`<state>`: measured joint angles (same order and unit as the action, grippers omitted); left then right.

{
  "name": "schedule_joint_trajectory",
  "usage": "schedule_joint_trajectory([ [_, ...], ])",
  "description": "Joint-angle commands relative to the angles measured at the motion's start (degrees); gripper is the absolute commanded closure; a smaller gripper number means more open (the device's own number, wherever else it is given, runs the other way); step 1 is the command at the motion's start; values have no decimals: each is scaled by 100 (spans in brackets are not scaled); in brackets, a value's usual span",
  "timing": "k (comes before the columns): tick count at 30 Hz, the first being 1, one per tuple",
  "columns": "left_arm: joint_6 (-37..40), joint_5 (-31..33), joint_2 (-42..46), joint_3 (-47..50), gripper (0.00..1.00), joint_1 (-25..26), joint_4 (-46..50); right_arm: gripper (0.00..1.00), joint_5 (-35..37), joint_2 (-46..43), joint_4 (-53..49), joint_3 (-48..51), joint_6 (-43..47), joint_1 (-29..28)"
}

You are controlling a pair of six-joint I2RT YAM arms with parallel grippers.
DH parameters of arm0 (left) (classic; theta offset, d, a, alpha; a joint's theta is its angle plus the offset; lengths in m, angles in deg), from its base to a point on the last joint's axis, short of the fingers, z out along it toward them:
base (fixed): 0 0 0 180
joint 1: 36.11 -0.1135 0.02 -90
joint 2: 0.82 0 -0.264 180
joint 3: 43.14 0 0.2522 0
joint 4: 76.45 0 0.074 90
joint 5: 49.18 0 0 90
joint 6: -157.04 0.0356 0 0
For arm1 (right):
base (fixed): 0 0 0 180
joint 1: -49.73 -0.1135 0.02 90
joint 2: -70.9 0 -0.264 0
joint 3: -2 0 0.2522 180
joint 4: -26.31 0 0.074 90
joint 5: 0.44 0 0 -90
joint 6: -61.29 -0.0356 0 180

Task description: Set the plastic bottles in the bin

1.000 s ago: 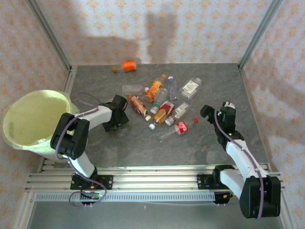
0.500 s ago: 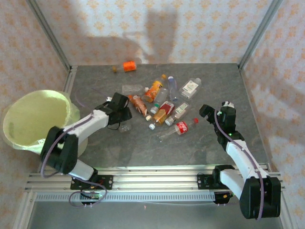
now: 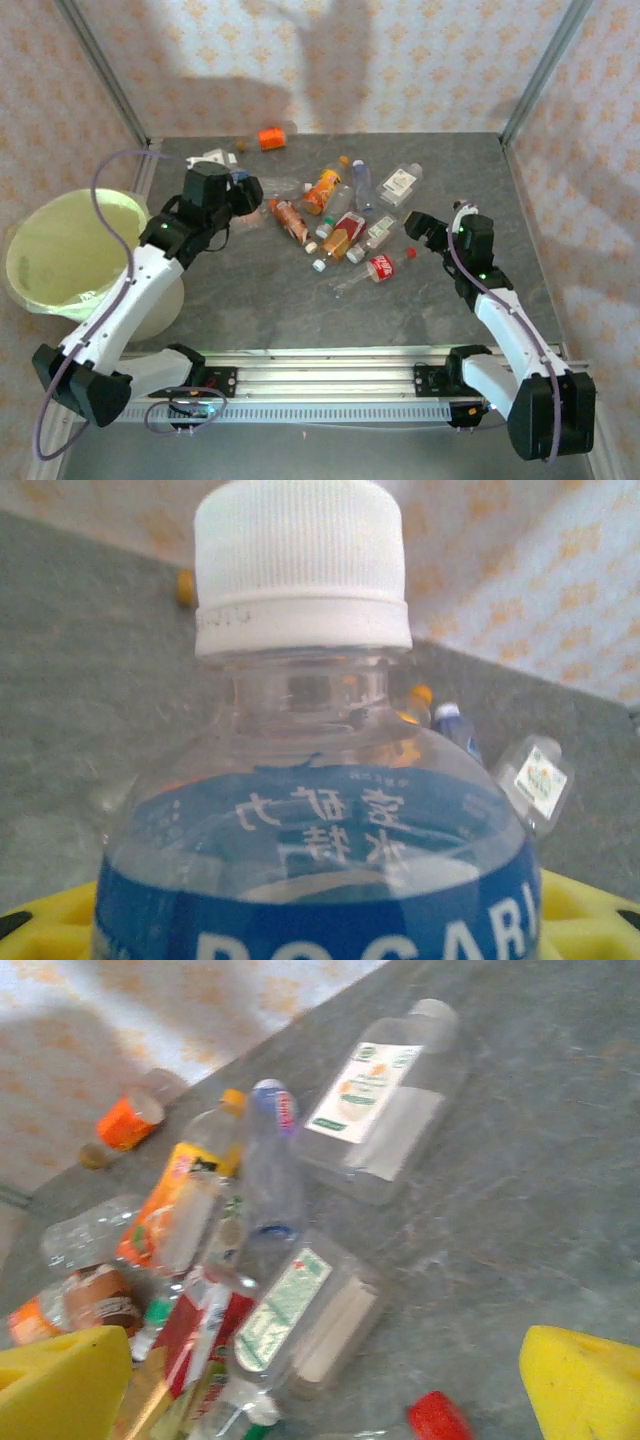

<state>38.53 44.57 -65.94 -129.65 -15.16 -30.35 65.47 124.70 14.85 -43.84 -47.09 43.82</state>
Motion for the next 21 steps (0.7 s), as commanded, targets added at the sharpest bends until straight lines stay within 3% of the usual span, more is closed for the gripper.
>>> schedule_joint_trajectory([
  [1,345,717,217,-640,42,-30,544,0,-230,-149,88,-325,-128,-76],
  [4,486,1278,272,-1118,43,-32,890,0,-578,-201,189,-419,-214,-94],
  [9,758,2814,332,-1664,46,-73,1574,0,-1326,-230,508,-558,-175,-296],
  [14,619,4354,520,-1888,46,-306,2159,0,-1140,-188,312,-818,152,-651],
  [18,785,4729,666,-1820,46,-791,2302,0,-983,-55,303,-884,200,-766],
  [21,875,4436,664,-1729,46,-1194,2464,1,-1041,70,317,-946,171,-771],
])
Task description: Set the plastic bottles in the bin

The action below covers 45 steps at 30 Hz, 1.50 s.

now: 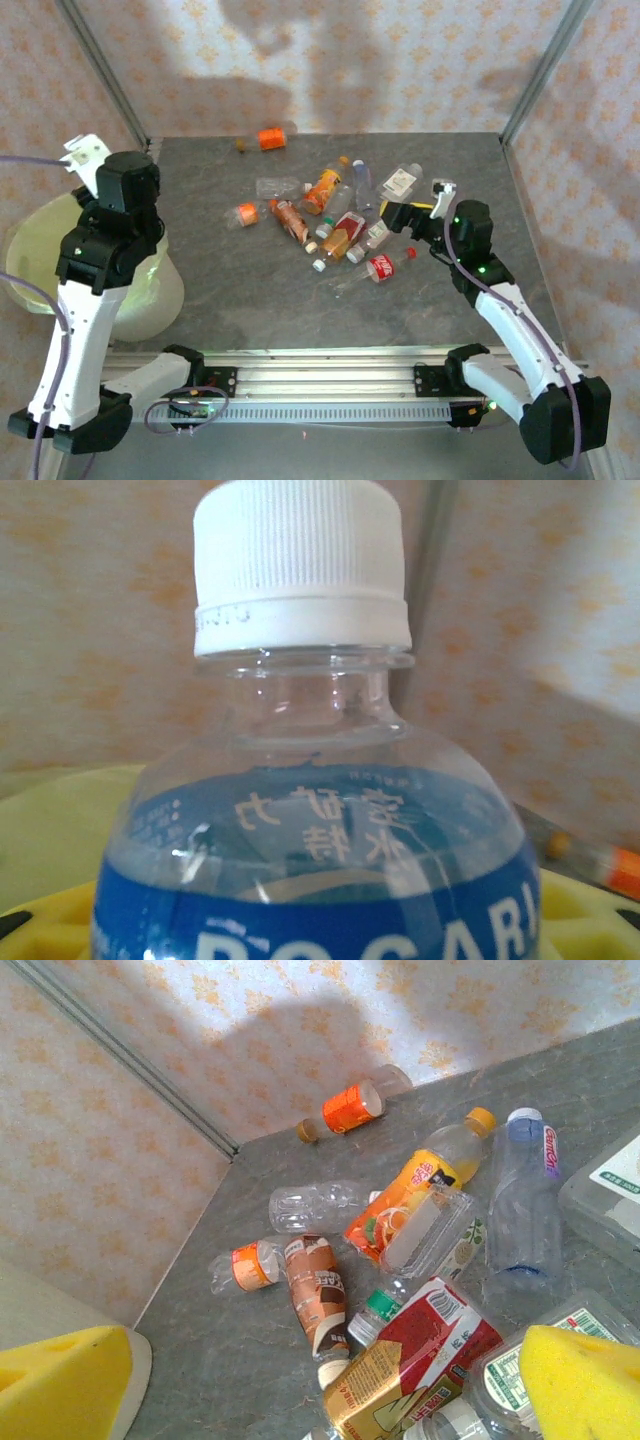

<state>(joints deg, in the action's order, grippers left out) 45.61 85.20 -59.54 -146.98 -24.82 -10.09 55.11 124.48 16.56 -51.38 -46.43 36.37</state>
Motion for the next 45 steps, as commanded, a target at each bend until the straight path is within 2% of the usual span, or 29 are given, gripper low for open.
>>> schedule_joint_trajectory([
  [1,181,361,-9,9,46,-332,542,1,-46,123,144,-225,110,-25],
  [3,239,496,-34,103,46,-567,621,1,-74,152,161,-257,113,-34],
  [5,350,470,48,417,46,-1023,392,1,-45,178,192,-266,149,-35],
  [11,302,-510,-83,1134,48,-2767,208,1,-45,240,2,-500,329,-35],
  [15,359,-1103,-321,1497,49,-3559,161,1,27,214,-64,-521,413,-34],
  [20,385,-1195,-369,1875,49,-3878,194,1,9,231,-260,-571,494,-30],
  [24,107,-1121,-439,1990,47,-4117,392,1,18,218,-318,-530,498,-35],
  [29,-43,-1497,-831,2121,49,-4608,375,1,-4,231,-140,-499,408,-34],
  [31,-147,-1538,-1010,2016,48,-4653,511,1,34,240,-154,-529,450,-34],
  [38,-543,-1390,-1286,1961,36,-4657,806,1,131,267,-64,-477,432,-34],
  [45,-564,-1410,-1306,1936,28,-4656,894,1,211,419,-67,-494,412,-34],
])
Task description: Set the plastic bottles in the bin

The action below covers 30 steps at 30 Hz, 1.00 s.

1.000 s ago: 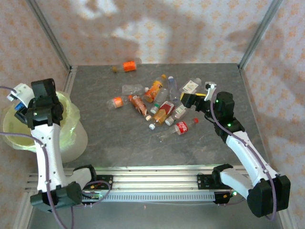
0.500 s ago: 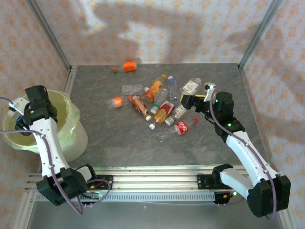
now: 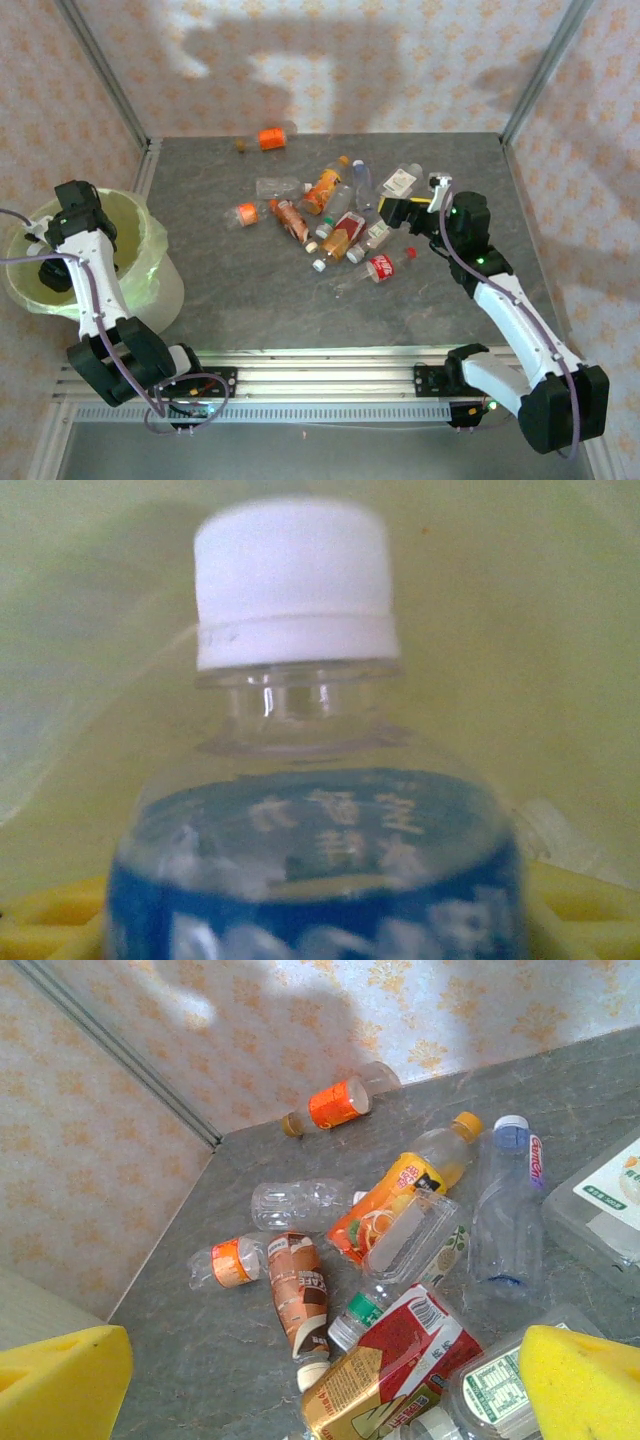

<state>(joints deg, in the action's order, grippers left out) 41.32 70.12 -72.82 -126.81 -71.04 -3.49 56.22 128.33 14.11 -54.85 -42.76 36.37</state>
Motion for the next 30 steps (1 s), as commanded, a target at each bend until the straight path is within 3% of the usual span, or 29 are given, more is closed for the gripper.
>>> schedule_joint_trajectory([
  [1,-136,72,37,-101,26,-31,247,1,114,60,178,-134,18,-35],
  [5,-116,-196,142,-150,19,-31,300,1,243,165,299,-4,-222,-30],
  [14,49,-1382,884,-453,14,-13,503,1,624,602,565,4,-875,-35],
  [19,185,-3239,1755,-602,10,9,269,1,767,849,573,-77,-1364,-35],
  [23,-115,-4067,2410,-677,1,47,-117,1,696,921,574,-46,-1774,-30],
  [27,-821,-5772,2648,-533,1,188,-961,1,744,898,388,17,-2012,-34],
  [30,-1056,-5964,2661,-495,1,750,-1255,1,870,820,252,82,-2123,-35],
])
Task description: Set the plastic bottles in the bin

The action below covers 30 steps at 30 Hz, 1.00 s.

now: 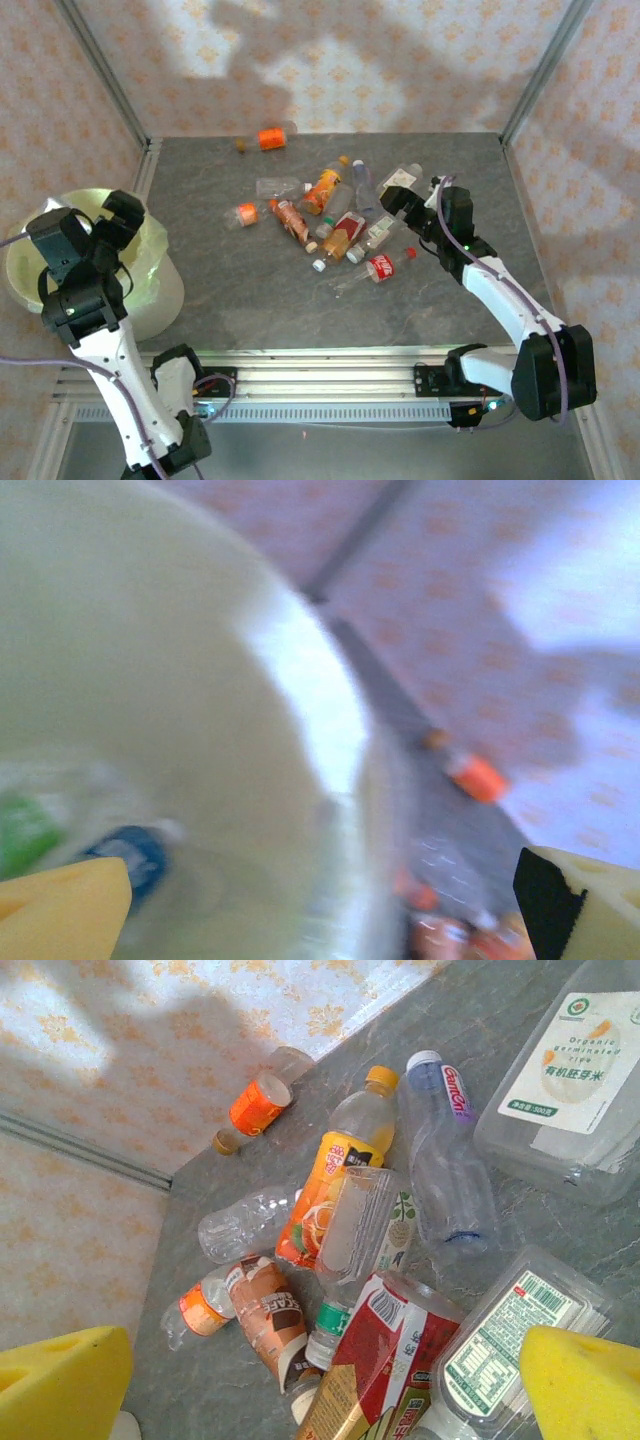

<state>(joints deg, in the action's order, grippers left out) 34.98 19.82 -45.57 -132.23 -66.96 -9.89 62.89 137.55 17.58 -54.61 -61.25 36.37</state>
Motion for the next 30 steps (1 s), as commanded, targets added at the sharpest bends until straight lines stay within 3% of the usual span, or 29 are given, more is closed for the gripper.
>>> schedule_joint_trajectory([
  [1,-402,-799,-51,20,1,557,-655,1,254,-144,-145,81,-304,-35],
  [4,-558,-798,58,116,0,875,-964,1,417,-285,-273,177,-332,-35],
  [9,-1182,-1609,65,588,0,1364,-2056,1,710,-434,-488,375,-405,-32],
  [15,-892,-987,-269,537,0,3029,-2286,1,1272,-291,-1040,575,-1137,-30],
  [21,-625,-76,-1115,483,0,4875,-2569,0,708,62,-1293,658,-1755,-42],
  [25,-401,560,-1915,260,0,5733,-2550,0,994,284,-1937,598,-2196,-66],
  [30,-359,766,-2811,0,0,6307,-2769,2,896,498,-1669,973,-2834,-78],
])
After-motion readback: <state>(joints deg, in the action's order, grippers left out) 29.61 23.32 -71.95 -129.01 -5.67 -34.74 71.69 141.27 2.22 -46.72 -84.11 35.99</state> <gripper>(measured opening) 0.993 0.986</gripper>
